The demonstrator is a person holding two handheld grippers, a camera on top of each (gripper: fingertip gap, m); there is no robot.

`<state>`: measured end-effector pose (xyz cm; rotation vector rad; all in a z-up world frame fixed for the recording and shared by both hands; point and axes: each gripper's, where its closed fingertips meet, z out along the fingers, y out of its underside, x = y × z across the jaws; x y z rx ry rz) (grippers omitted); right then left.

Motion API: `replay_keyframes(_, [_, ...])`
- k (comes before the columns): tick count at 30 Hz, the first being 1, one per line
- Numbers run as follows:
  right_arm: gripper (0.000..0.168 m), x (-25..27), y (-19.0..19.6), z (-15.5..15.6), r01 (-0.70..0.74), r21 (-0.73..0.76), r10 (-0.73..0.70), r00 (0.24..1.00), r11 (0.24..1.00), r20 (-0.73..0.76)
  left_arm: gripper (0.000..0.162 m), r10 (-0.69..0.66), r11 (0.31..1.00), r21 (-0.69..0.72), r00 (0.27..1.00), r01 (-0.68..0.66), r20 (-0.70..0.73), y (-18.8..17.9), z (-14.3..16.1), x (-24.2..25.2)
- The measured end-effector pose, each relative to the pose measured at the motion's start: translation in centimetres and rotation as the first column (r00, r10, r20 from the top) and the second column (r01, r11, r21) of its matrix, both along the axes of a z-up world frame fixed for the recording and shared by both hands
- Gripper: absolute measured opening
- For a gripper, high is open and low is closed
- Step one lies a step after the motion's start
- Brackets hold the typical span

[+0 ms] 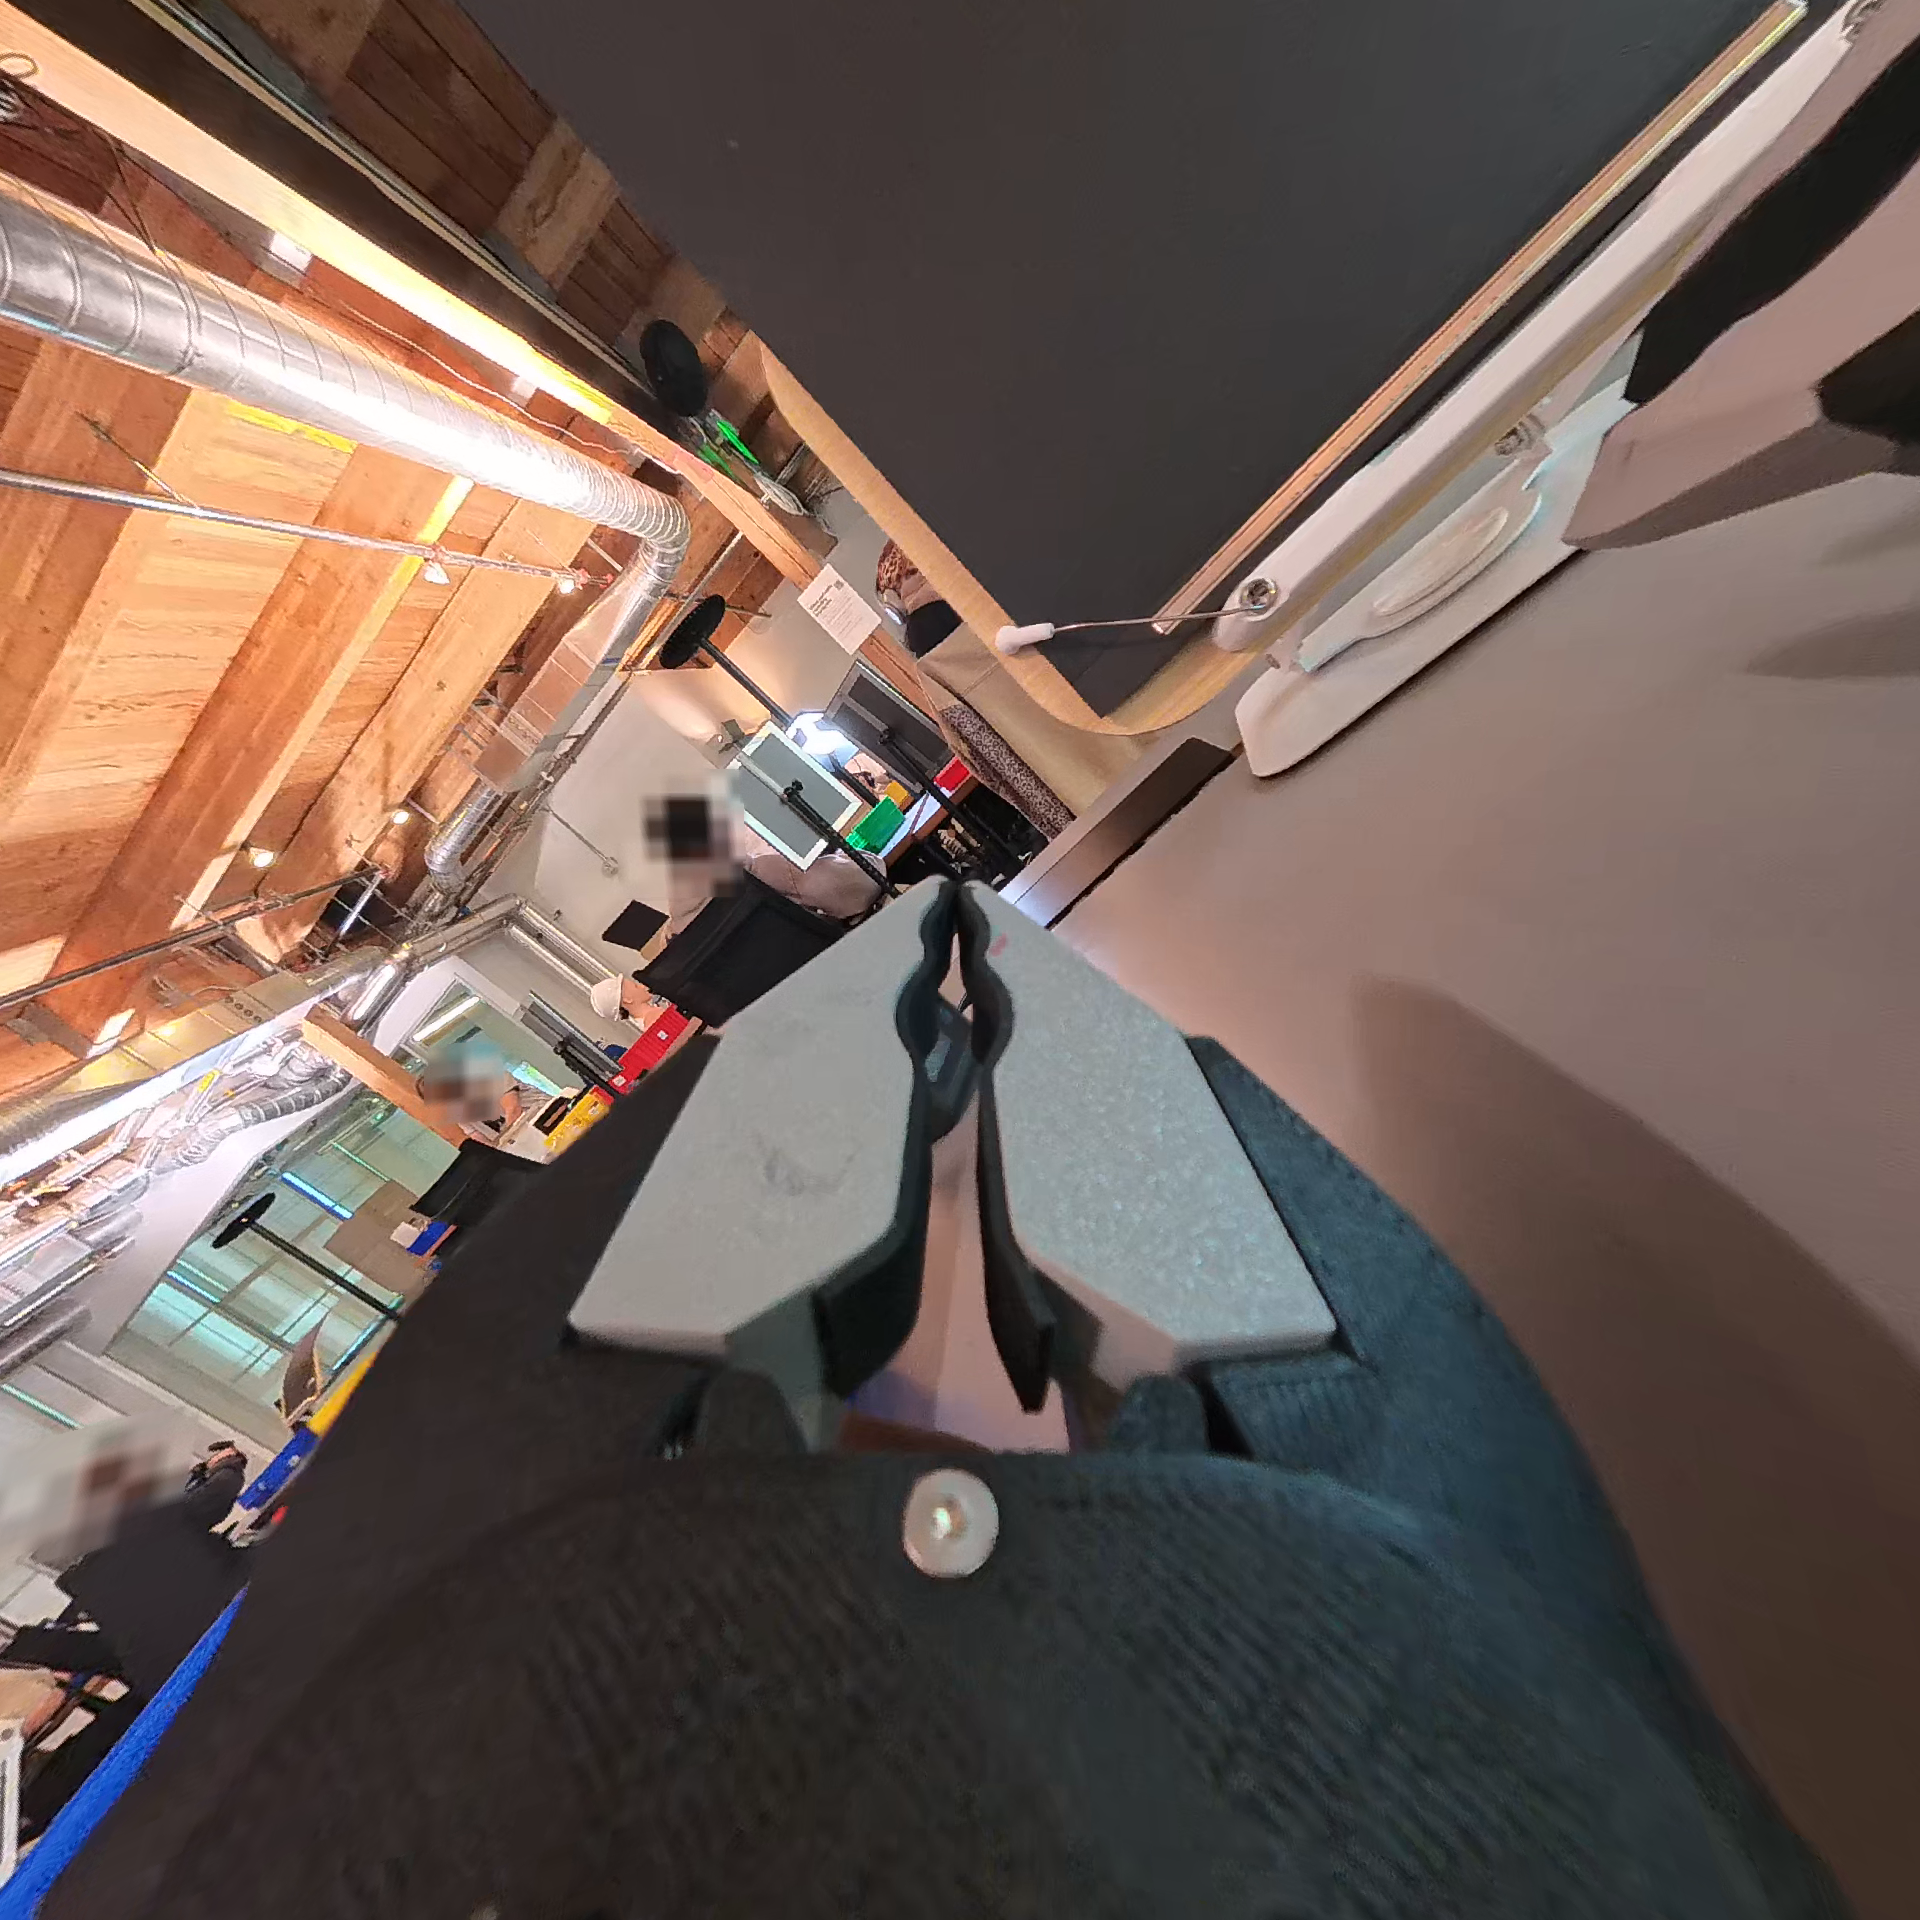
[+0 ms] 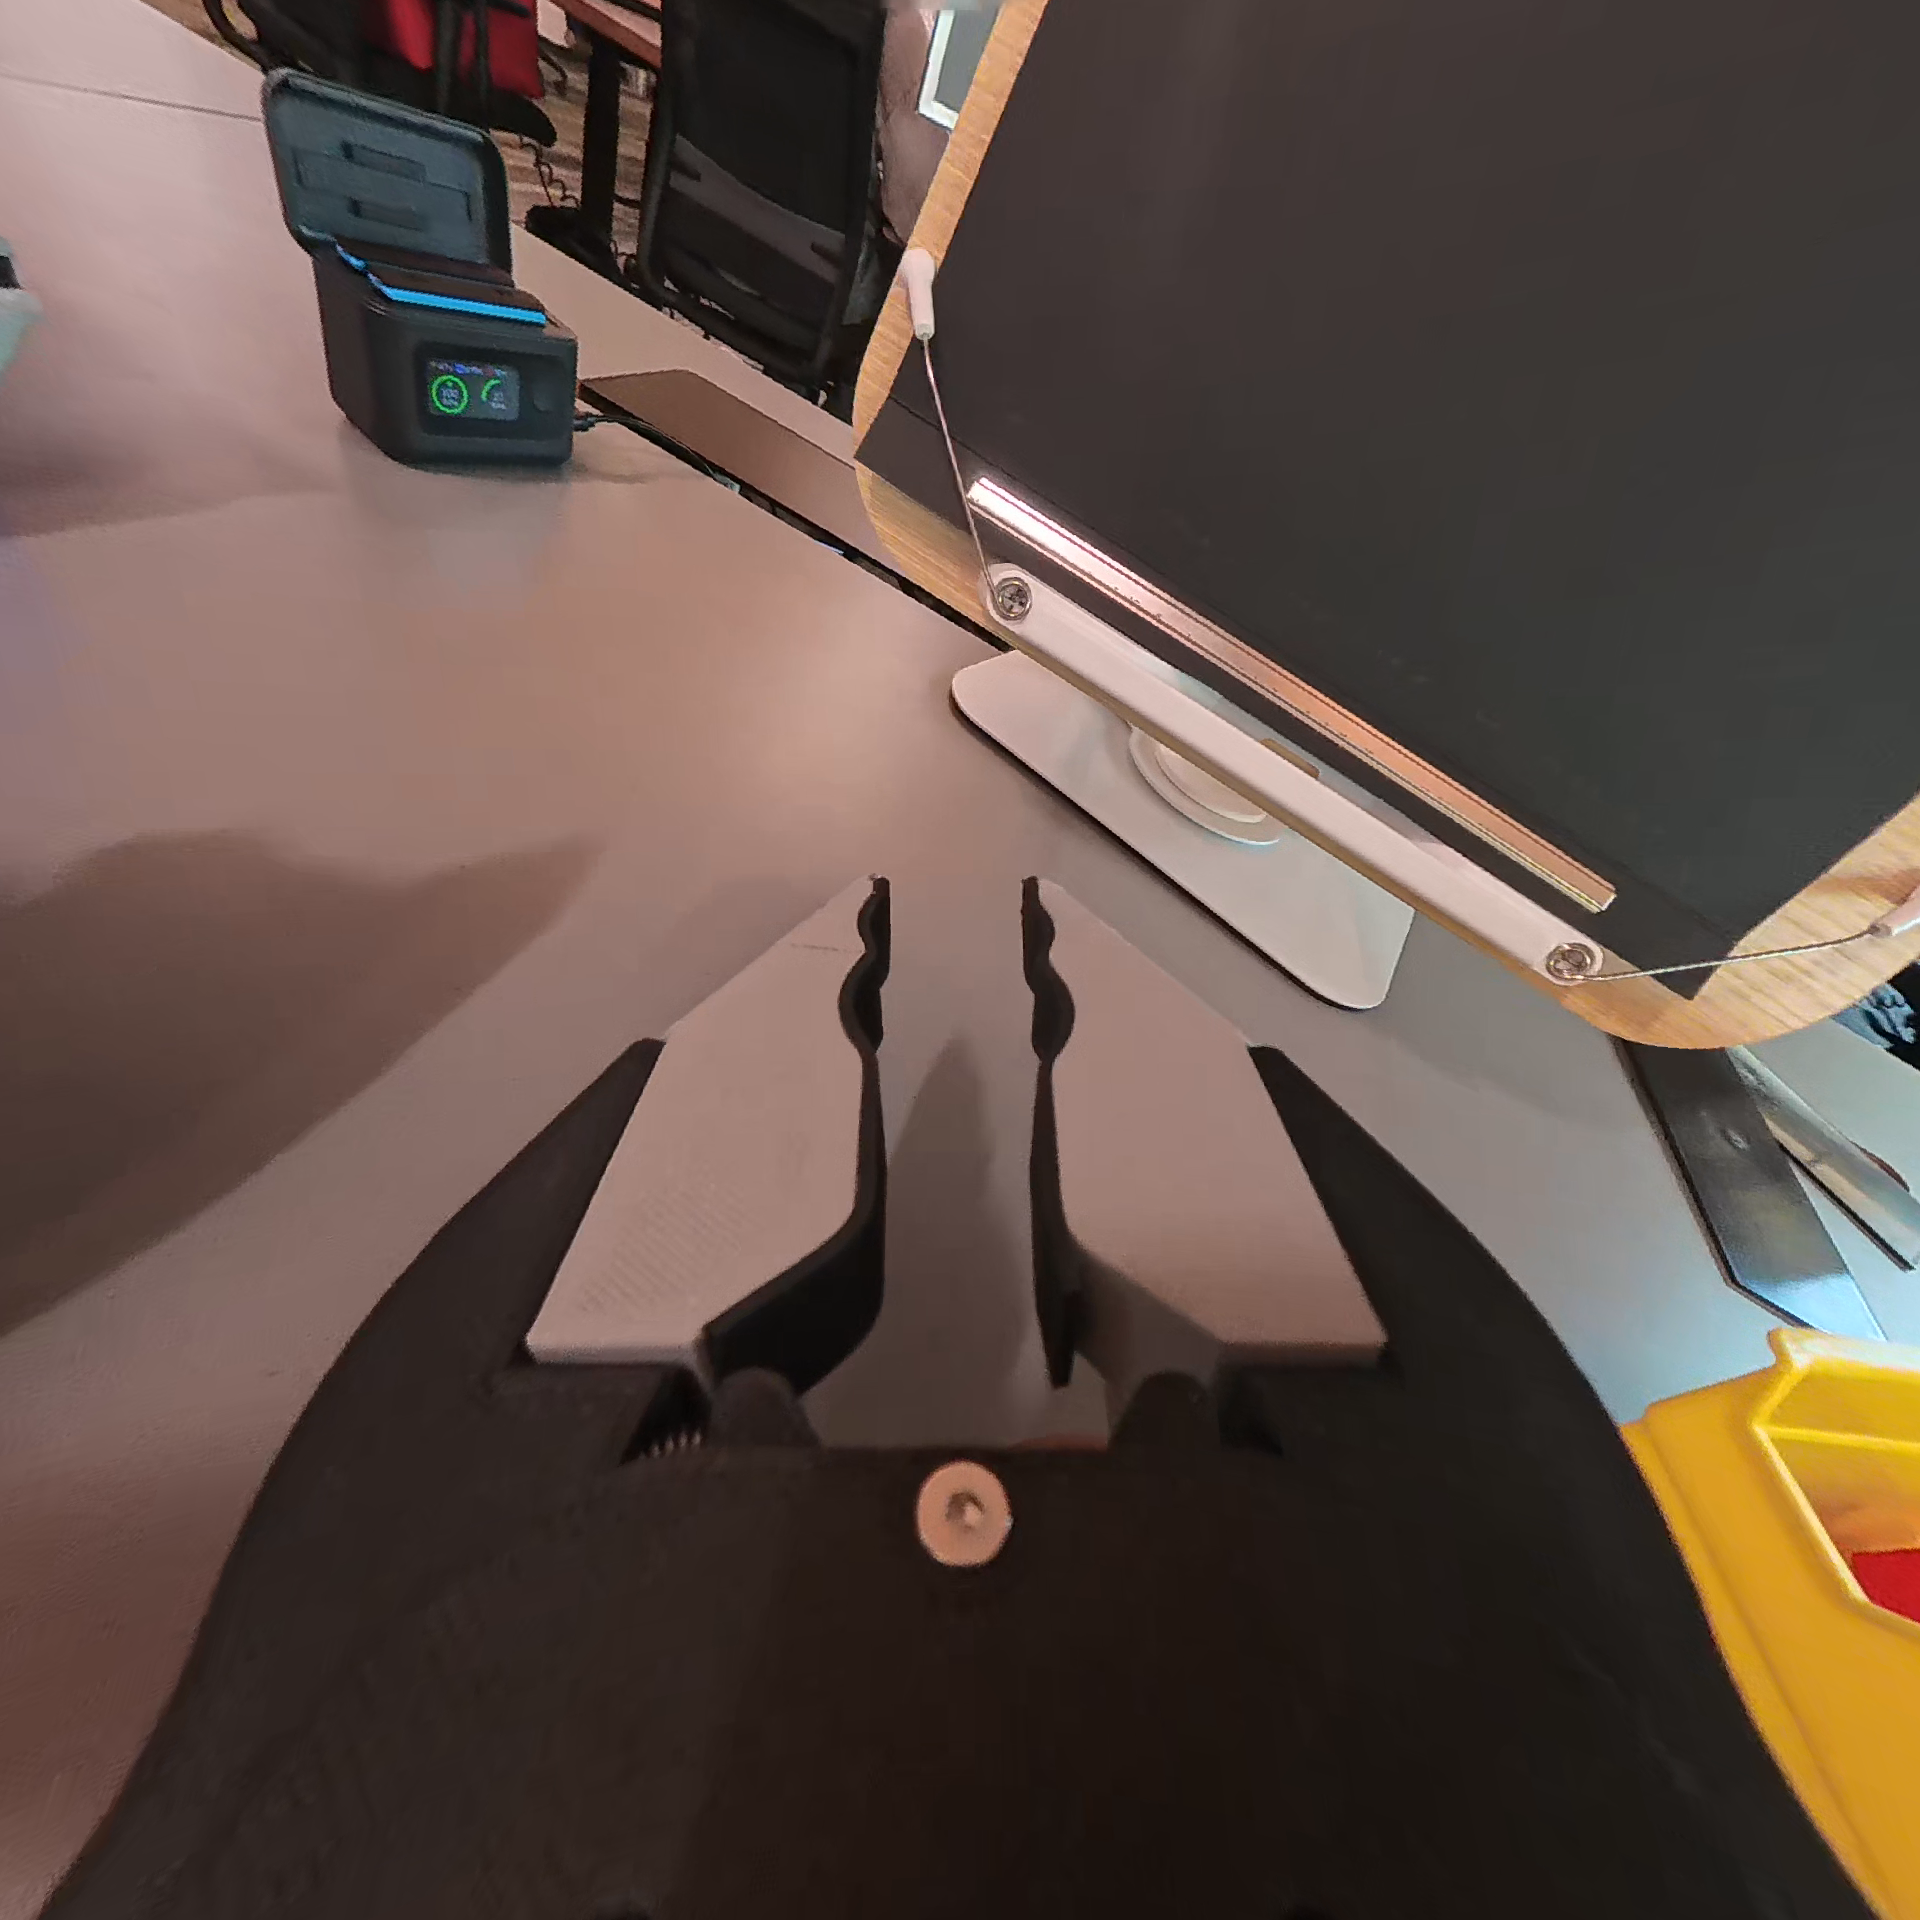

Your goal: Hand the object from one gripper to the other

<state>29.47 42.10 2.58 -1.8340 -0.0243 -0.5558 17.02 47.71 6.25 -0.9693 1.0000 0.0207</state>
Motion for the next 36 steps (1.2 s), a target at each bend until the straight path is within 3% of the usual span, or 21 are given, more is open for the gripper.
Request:
replay_keyframes(6, [0.023, -0.2, -0.2, 0.1, 0.0, -0.004, 0.001, 1.0, 1.0, 0.02, 0.0, -0.01, 0.997, -0.077, 0.997, 0.016, 0.079, 0.8, 0.5, -0.7])
replay_keyframes(11, [0.037, -0.1, -0.7, 0.5, 0.041, 0.023, -0.042, 0.998, 0.999, 0.038, 0.0, -0.062, 0.983, -0.165, 0.993, 0.078, 0.1, 1.2, 0.0, -0.2])
replay_keyframes(17, [0.04, -0.4, -0.3, 0.6, 0.014, 0.033, -0.015, 0.999, 0.999, 0.028, 0.0, -0.078, 0.985, -0.141, 0.986, 0.098, 0.145, 1.7, 0.8, -0.1])
replay_keyframes(22, [0.041, -0.1, 0.1, 0.3, 0.008, 0.024, -0.009, 1.0, 1.0, 0.003, 0.0, -0.2, 0.98, 0.023, 0.979, 0.199, 0.038, -1.8, 0.7, 1.8])
replay_keyframes(24, [0.042, -0.4, 0.5, -0.1, -0.008, -0.003, 0.008, 1.0, 1.0, 0.015, 0.0, -0.178, 0.977, 0.119, 0.984, 0.175, 0.016, -2.9, 1.3, 1.8])
replay_keyframes(27, [0.041, -0.9, 1.0, -0.4, -0.027, -0.032, 0.029, 0.998, 0.999, 0.058, 0.0, -0.222, 0.966, 0.152, 0.971, 0.207, 0.091, -4.6, 3.3, 0.7])
replay_keyframes(29, [0.041, -1.0, 1.3, -0.8, -0.035, -0.058, 0.039, 0.997, 0.998, 0.073, 0.0, -0.156, 0.976, 0.173, 0.977, 0.13, 0.146, -4.2, 4.9, -0.9])
replay_keyframes(36, [0.041, -1.1, 1.5, -1.2, -0.028, -0.085, 0.036, 0.995, 0.996, 0.089, 0.011, -0.076, 0.997, 0.004, 0.915, 0.081, 0.397, -1.8, 8.2, -7.1])
